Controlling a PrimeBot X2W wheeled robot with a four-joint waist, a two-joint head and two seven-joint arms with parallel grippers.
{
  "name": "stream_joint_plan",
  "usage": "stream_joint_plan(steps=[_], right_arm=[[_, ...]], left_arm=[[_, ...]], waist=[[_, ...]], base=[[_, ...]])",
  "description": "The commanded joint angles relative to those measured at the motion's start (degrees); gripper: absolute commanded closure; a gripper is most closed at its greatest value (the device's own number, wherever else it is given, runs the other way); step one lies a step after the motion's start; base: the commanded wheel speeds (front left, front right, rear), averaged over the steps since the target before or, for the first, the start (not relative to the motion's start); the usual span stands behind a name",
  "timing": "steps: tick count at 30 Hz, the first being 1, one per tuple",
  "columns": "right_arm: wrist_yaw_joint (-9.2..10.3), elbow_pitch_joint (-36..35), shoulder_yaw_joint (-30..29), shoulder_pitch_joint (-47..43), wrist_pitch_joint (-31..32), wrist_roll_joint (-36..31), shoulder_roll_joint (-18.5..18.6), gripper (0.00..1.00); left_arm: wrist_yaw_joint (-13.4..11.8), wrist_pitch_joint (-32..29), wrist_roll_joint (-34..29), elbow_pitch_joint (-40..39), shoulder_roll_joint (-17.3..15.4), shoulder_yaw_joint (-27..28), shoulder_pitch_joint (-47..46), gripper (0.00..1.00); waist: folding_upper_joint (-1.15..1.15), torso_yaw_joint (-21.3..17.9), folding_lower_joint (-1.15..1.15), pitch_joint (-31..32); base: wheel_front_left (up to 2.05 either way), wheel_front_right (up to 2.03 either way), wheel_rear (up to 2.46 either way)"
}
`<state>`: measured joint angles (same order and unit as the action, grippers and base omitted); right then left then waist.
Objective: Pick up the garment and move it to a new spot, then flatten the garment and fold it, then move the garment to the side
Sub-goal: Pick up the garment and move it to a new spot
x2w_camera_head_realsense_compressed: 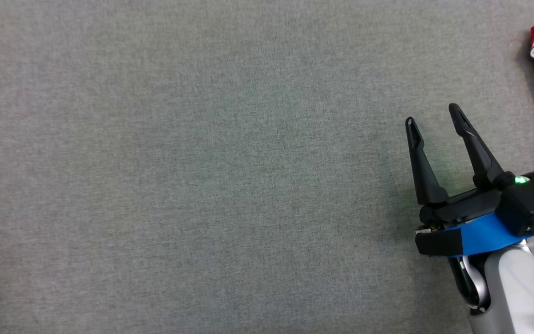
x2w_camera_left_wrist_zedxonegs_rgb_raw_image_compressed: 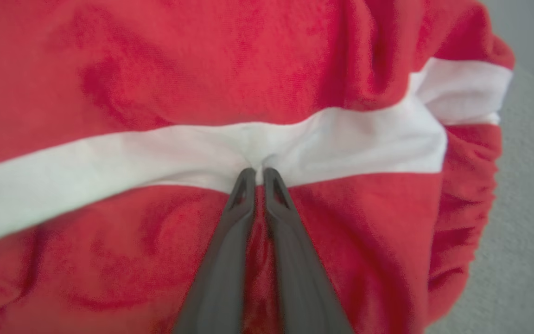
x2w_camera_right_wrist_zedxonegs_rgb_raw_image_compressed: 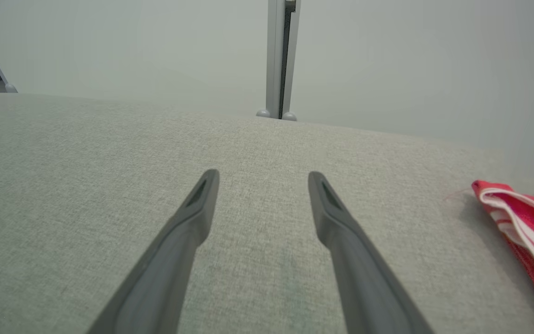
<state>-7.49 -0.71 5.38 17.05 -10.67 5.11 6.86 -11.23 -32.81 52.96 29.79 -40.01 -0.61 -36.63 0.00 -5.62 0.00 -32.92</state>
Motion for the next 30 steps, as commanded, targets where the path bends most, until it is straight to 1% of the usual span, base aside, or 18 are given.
stream_joint_plan(steps=[1,2,6,9,13,16,19,23,26,28,30], right_arm=[[-0.01,0.72,-0.48,-0.44,-0.6,0.16,-0.5,0.0],[-0.01,0.72,-0.48,-0.44,-0.6,0.16,-0.5,0.0],[-0.02,2.2,-0.28,-1.06,-0.98,0.33,-0.9,0.0],[-0.01,3.24,-0.07,-1.73,-1.1,0.56,-1.17,0.0],[-0.01,4.63,0.08,-3.04,-0.89,1.06,-1.43,0.0],[-0.01,5.38,-0.04,-4.15,-0.68,1.36,-1.61,0.0],[-0.01,5.86,0.15,-5.37,-0.15,1.71,-1.77,0.0],[-0.01,5.64,0.5,-6.68,0.47,2.19,-1.9,0.0],[-0.01,5.13,1.01,-7.15,0.97,2.29,-1.94,0.0],[-0.02,4.79,1.44,-7.36,1.29,2.39,-1.89,0.0],[-0.01,4.52,1.78,-7.48,1.48,2.57,-1.9,0.0]], left_arm=[[-0.27,-0.48,0.14,-0.48,1.31,-0.71,2.72,1.0],[-0.27,-0.48,0.14,-0.48,1.31,-0.71,2.72,1.0],[0.71,1.57,-1.9,-4.27,-1.9,-0.74,2.42,1.0],[2.14,2.36,-3.32,-7.19,-2.67,-1.85,2.65,1.0],[4.0,2.79,-4.95,-11.14,-4.58,-3.2,1.14,1.0],[5.48,2.45,-5.83,-14.49,-4.64,-4.95,-0.59,1.0],[7.04,1.41,-5.58,-18.15,-4.05,-6.31,-2.88,1.0],[6.87,-0.96,-6.15,-24.13,-1.21,-9.7,-6.78,1.0],[7.73,-2.35,-5.64,-27.65,0.44,-11.72,-9.36,1.0],[7.83,-3.06,-5.0,-29.86,2.83,-13.24,-11.24,1.0],[8.19,-3.84,-4.82,-31.49,4.47,-14.85,-12.78,1.0]], waist=[[0.0,-0.33,0.0,1.99],[0.0,-0.33,0.0,1.99],[0.0,0.11,0.0,6.61],[0.0,0.7,0.0,10.77],[0.0,1.17,0.0,16.36],[0.0,1.39,0.0,20.33],[0.0,1.25,0.0,23.47],[0.0,0.48,0.0,26.41],[0.0,-0.45,0.0,27.39],[0.0,-1.34,0.0,27.74],[0.0,-2.37,0.0,27.76]], base=[[0.0,0.0,0.0],[0.0,0.0,0.0],[0.0,0.0,0.0],[0.0,0.0,0.0],[0.0,0.0,0.0],[0.0,0.0,0.0],[0.0,0.0,0.0],[0.0,0.0,0.0],[0.0,0.0,0.0],[0.0,0.0,0.0],[0.0,0.0,0.0]])
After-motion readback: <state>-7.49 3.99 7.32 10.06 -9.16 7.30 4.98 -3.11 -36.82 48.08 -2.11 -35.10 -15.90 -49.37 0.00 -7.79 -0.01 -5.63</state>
